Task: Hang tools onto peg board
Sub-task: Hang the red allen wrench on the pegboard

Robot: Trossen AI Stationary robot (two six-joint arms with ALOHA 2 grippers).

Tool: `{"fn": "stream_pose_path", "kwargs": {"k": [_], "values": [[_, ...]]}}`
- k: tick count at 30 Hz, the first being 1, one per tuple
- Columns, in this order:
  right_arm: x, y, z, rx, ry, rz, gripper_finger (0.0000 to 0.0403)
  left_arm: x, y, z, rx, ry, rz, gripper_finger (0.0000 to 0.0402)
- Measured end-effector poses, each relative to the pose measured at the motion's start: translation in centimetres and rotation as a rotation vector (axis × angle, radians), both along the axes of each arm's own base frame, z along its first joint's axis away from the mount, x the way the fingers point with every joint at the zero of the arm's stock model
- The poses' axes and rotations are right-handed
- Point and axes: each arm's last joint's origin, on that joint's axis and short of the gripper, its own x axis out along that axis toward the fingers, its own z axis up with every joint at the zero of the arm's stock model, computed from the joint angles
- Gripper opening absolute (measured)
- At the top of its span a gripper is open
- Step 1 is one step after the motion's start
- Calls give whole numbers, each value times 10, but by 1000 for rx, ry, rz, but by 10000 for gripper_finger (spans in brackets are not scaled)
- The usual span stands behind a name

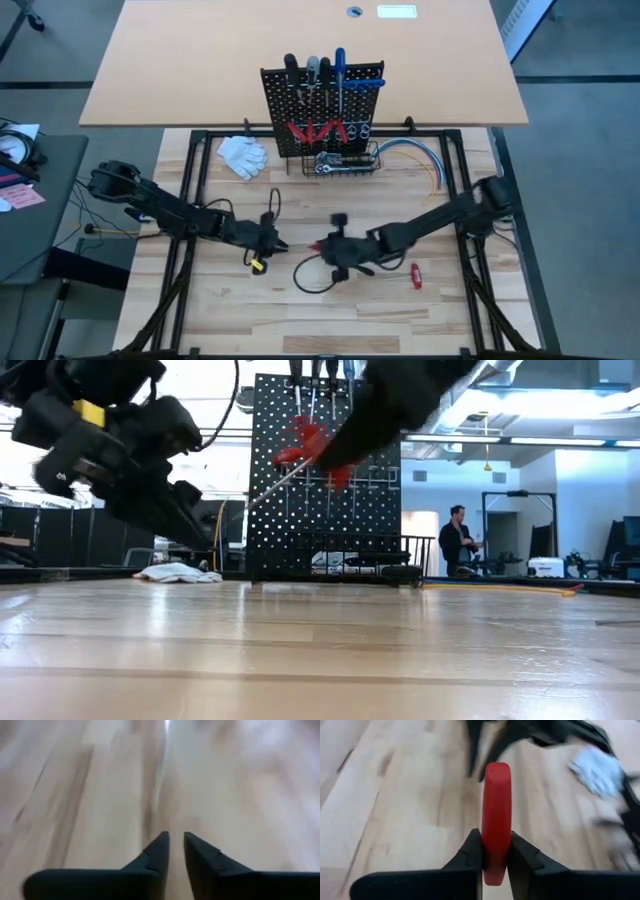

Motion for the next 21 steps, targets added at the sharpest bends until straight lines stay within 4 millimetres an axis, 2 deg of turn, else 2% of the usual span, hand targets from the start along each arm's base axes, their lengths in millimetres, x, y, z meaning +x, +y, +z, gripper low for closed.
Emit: {"fn": "stream_pose_path", "kwargs": {"k": [3,5,8,12,14,16,21], "values": [[-19,-15,44,26,13,-213,47,-3,4,-4,73,54,86,87],[-33,-34,83,49,18,-384,47,-6,6,-9,106,106,130,106],[-48,-63,129,60,81,-561,47,-8,7,-13,100,135,145,124],[-58,-103,175,76,126,-710,47,-4,6,-15,93,124,148,129],[-61,-121,191,65,149,-759,47,-3,6,-17,91,117,148,128],[-62,-137,199,42,182,-788,47,-2,5,-19,93,126,149,126],[-55,-166,200,51,263,-810,47,-2,5,-21,93,135,151,126]]}}
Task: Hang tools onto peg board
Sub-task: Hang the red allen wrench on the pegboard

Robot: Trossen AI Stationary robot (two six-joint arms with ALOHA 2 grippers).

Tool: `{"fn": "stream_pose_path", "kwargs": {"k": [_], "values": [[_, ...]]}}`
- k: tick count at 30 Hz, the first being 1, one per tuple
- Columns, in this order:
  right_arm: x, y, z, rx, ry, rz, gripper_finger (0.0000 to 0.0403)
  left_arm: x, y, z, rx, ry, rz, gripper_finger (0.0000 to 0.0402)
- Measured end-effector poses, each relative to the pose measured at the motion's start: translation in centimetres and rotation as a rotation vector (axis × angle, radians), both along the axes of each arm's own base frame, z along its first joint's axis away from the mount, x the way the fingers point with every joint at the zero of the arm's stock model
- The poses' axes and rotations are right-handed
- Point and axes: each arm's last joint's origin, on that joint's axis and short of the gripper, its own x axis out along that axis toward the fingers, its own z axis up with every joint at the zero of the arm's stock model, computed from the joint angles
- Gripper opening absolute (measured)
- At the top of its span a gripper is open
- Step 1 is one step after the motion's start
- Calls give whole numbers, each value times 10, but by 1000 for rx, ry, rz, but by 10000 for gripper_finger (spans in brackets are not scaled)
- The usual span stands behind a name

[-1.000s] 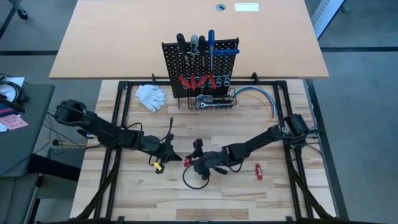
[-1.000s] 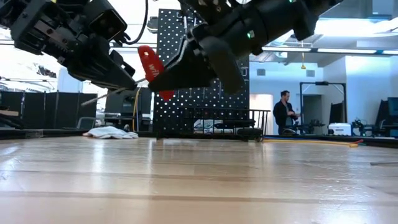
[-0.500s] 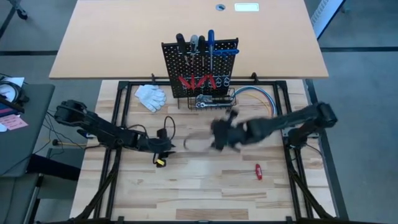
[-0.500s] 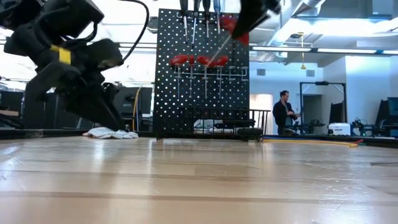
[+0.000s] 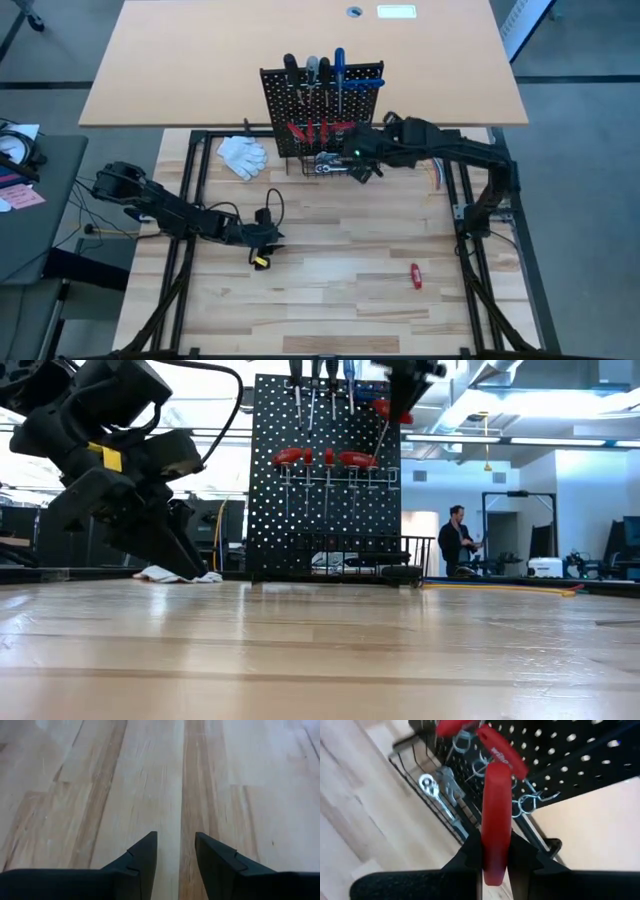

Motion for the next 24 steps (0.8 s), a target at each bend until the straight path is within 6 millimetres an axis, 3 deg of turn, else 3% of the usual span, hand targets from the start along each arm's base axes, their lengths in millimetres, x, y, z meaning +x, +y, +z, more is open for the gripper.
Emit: {"fn": "stream_pose_path", "kwargs": {"k": [5,11,19,24], "values": [[10,-18,-16,52,79,4,47,0,0,0,-4,1,4,125],[16,-16,-23,42,129,44,47,0,0,0,-4,2,4,125],[13,7,7,-5,33,83,47,0,0,0,-4,1,4,125],[7,-1,17,-23,12,43,47,0,0,0,-8,0,7,125]]}}
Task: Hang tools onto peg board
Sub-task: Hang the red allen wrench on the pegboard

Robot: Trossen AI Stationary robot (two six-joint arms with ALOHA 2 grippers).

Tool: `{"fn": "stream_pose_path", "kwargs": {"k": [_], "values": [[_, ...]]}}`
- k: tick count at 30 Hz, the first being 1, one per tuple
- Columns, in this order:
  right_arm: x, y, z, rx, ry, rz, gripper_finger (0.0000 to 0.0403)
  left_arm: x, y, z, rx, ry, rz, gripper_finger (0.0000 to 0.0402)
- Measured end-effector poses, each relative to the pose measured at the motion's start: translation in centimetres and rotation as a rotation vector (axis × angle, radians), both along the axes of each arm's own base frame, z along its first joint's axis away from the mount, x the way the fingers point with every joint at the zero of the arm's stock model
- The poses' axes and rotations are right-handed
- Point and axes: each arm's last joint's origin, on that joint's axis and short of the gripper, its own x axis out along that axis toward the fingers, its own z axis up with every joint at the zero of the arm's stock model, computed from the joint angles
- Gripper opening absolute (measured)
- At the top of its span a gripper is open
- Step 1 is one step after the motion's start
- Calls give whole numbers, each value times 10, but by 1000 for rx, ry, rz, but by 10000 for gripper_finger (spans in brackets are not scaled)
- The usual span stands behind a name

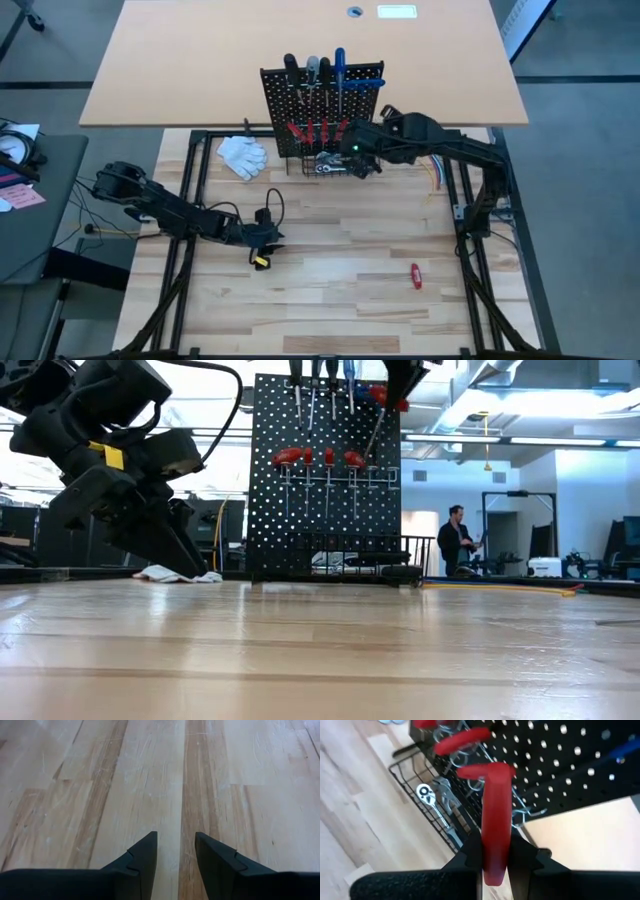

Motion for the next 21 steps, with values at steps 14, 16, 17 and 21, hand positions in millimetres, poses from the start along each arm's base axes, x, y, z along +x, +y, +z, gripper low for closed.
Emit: {"fn": "stream_pose_path", "kwargs": {"k": [14,16,17,21], "values": [[-9,-34,-7,131,68,-15,47,0,0,0,-2,1,2,125],[-10,-39,-7,145,79,6,47,0,0,0,-2,0,2,125],[-11,-41,-7,148,87,16,47,0,0,0,-2,0,2,125],[-13,-55,-7,185,84,73,47,0,0,0,-2,0,2,125]]}}
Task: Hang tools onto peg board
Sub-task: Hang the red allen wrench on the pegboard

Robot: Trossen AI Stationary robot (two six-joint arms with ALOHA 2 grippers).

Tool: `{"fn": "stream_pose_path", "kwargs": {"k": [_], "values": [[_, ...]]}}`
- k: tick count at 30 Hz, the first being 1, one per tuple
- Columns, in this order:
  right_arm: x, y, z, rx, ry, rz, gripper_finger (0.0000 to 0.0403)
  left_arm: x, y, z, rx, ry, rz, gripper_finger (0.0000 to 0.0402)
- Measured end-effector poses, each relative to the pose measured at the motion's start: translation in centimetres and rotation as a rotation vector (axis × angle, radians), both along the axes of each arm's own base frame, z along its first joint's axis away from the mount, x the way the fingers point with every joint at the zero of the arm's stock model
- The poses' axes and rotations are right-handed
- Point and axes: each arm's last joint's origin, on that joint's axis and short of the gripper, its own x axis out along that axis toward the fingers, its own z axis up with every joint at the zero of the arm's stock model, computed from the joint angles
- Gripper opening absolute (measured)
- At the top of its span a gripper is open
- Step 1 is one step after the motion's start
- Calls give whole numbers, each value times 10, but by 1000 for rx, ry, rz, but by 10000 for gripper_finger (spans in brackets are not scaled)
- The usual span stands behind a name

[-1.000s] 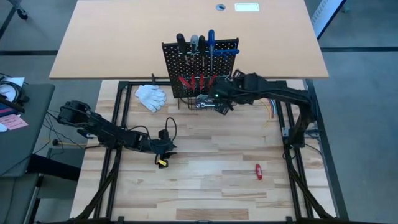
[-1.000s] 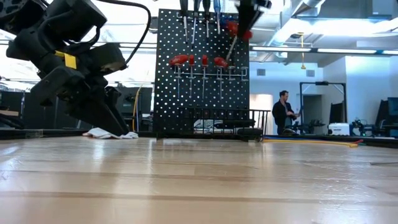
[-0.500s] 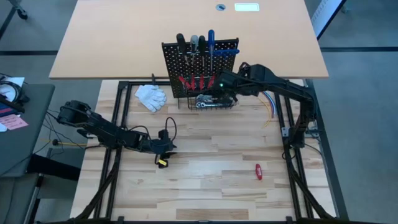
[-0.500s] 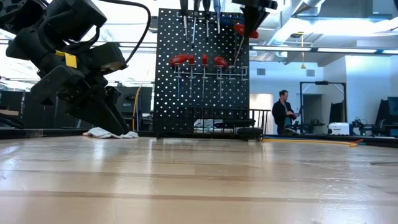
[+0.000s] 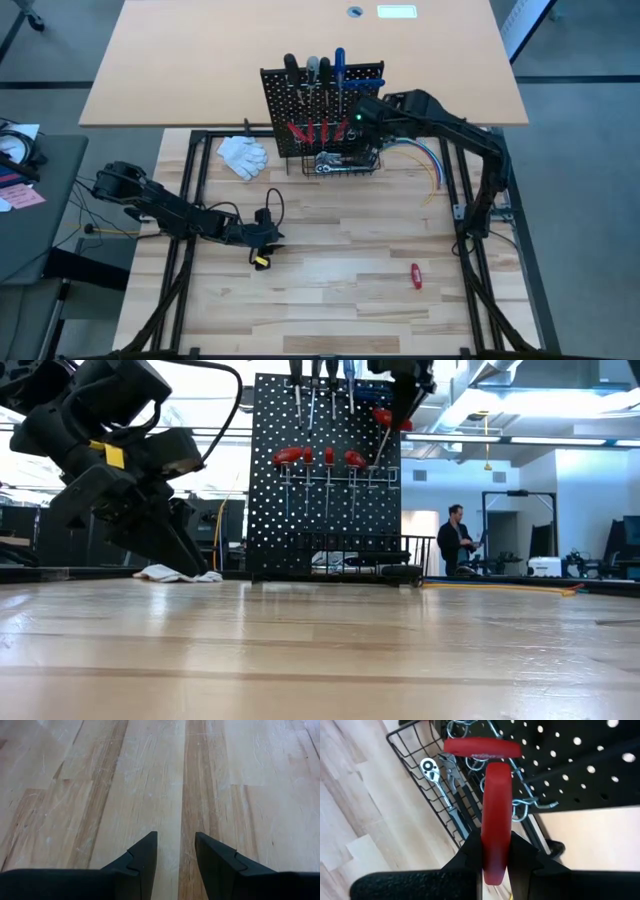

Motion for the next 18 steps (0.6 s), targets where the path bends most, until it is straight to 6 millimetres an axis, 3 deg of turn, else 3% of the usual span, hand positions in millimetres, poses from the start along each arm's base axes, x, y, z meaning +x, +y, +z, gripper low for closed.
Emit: {"fn": "stream_pose_path", "kwargs": {"k": [11,18], "values": [[-4,-35,-10,92,10,7,50,2,-1,3,-6,-34,-2,125],[3,-43,-26,138,77,15,57,2,-1,2,-5,-32,-3,125]]}}
